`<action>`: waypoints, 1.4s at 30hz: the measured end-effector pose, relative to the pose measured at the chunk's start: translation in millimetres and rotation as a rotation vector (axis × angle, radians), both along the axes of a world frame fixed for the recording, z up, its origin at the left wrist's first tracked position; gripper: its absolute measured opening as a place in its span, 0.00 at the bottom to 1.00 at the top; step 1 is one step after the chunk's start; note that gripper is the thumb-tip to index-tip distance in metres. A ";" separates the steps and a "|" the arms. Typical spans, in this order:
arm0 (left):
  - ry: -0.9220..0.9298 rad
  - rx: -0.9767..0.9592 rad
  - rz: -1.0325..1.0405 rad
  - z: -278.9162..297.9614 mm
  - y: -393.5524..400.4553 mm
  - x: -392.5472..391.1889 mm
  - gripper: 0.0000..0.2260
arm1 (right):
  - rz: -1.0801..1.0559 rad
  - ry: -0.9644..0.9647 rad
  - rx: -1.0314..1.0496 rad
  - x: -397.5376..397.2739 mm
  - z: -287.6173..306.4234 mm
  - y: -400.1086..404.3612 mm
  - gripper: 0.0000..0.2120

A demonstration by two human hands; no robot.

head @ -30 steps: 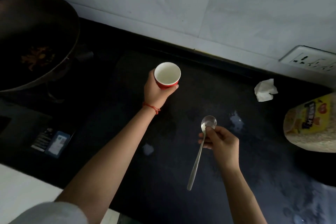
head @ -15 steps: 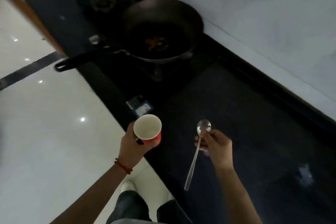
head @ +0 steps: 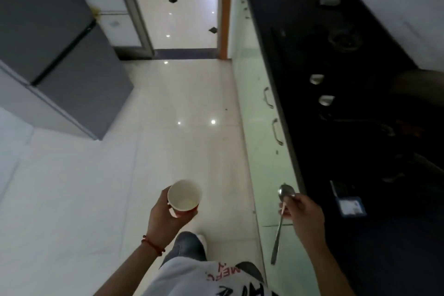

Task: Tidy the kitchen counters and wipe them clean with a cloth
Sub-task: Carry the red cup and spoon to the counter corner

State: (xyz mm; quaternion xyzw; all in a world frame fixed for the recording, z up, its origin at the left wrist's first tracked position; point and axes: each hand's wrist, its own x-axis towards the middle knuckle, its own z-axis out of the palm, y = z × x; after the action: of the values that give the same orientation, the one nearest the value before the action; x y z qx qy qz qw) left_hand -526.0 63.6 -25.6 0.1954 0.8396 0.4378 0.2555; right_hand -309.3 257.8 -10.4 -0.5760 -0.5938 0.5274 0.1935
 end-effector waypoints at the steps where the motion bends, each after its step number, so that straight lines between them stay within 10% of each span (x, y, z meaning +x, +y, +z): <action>1: -0.003 -0.014 0.040 -3.5 -9.1 -16.7 0.29 | 0.022 -0.018 0.010 -14.7 -3.4 4.5 0.13; 34: -0.184 -0.144 0.528 -44.8 249.9 -402.3 0.33 | 0.263 0.071 -0.017 -495.7 -45.0 348.1 0.04; 42: -0.151 -0.098 0.386 -33.7 353.2 -572.6 0.28 | 0.104 0.124 -0.044 -624.4 -40.3 418.3 0.09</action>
State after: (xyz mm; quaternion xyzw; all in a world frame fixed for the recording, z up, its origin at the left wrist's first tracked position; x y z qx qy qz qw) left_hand -1098.6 416.9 -59.2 -0.0151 0.8601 0.4508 0.2381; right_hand -933.7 676.1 -50.6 -0.5148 -0.5981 0.5843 0.1893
